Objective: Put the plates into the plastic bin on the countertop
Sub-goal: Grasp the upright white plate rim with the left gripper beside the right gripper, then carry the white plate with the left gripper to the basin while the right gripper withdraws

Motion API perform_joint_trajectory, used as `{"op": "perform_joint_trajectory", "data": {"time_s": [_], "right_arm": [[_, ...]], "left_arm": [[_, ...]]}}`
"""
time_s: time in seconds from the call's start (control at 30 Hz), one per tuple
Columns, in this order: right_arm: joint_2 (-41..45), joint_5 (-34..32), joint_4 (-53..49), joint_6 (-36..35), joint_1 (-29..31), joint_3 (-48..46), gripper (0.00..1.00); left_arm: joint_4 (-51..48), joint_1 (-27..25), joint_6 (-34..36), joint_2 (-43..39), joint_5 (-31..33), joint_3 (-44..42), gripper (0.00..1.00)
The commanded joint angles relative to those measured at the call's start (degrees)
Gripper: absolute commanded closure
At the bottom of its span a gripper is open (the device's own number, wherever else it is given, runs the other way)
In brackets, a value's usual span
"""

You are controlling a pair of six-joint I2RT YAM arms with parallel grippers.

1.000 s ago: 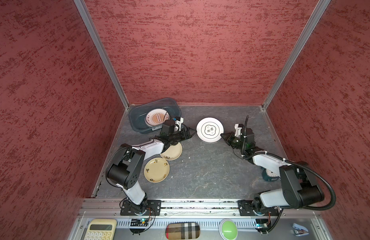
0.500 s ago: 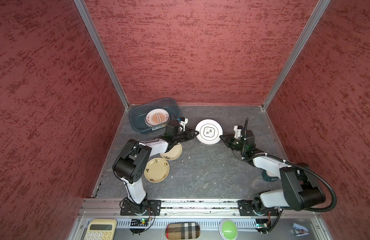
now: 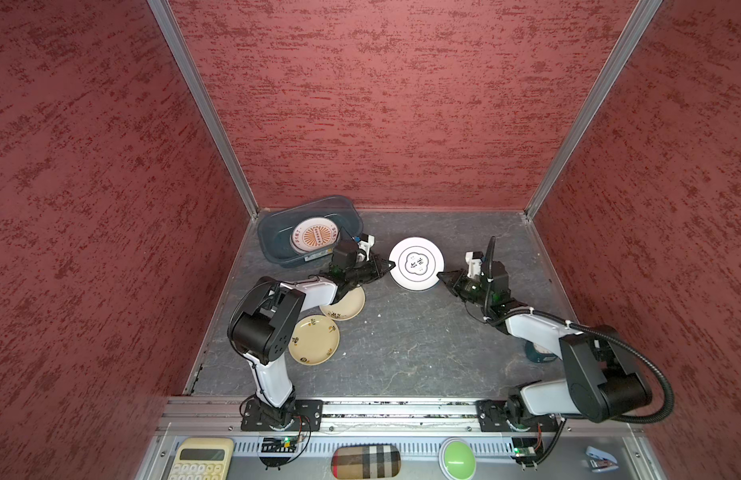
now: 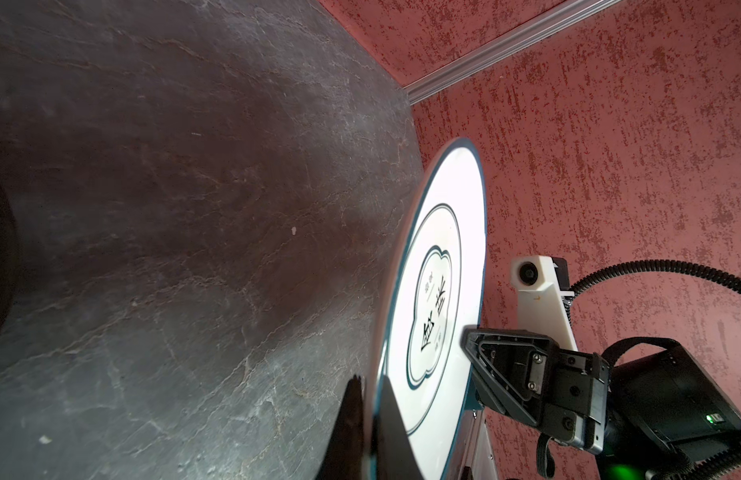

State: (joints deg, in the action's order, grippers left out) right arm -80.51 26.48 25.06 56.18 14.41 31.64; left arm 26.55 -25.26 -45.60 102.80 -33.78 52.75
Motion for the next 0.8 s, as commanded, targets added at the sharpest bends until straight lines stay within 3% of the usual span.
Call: {"op": "perform_joint_trajectory", "data": {"time_s": [0.0, 0.13, 0.3, 0.43, 0.77], "right_arm": [[1.53, 0.43, 4.04, 2.27, 0.18, -0.34, 0.80], [2.14, 0.08, 3.77, 1.99, 0.17, -0.62, 0.68], [2.58, -0.17, 3.35, 1.07, 0.26, -0.95, 0.37], [3.48, -1.09, 2.00, -0.32, 0.22, -1.29, 0.21], [8.89, -7.37, -3.96, -4.77, 0.24, -1.54, 0.16]], "left_arm": [[2.28, -0.56, 1.31, 0.05, -1.73, 0.41, 1.00], [2.23, -0.50, 1.31, -0.61, -1.29, -0.01, 1.00], [1.40, 0.03, 0.88, -0.67, -2.44, 0.66, 1.00], [0.35, 0.62, 1.04, -1.86, -2.05, 0.36, 1.00], [-2.57, 3.95, 0.78, -5.59, -1.13, -1.54, 1.00]]}}
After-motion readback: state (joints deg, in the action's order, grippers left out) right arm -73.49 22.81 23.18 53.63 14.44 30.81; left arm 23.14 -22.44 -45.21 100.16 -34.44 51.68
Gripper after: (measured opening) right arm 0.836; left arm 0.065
